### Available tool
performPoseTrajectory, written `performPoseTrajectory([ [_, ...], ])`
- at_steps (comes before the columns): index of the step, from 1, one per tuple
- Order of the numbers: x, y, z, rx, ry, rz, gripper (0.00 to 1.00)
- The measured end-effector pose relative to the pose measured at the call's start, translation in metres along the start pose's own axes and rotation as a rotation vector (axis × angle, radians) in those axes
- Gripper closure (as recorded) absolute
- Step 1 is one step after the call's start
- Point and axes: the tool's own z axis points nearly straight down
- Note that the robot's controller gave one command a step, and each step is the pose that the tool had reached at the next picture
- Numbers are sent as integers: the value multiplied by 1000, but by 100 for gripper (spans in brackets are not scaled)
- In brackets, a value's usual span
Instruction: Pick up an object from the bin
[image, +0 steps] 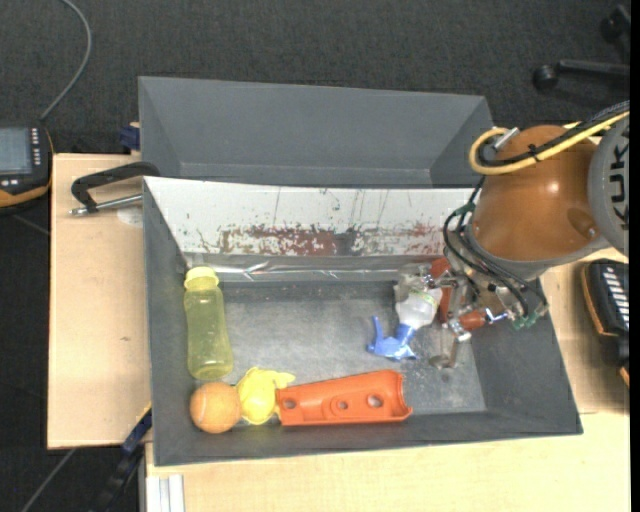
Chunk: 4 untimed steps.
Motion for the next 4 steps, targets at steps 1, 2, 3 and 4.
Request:
performPoseTrajectory([
  [1,-2,12,48,3,-9,13,0],
  [2,-26,16,72,1,-7,-115,0],
  [3,-19,24,99,3,-11,-345,100],
  [4,-19,24,99,4,-11,-345,0],
])
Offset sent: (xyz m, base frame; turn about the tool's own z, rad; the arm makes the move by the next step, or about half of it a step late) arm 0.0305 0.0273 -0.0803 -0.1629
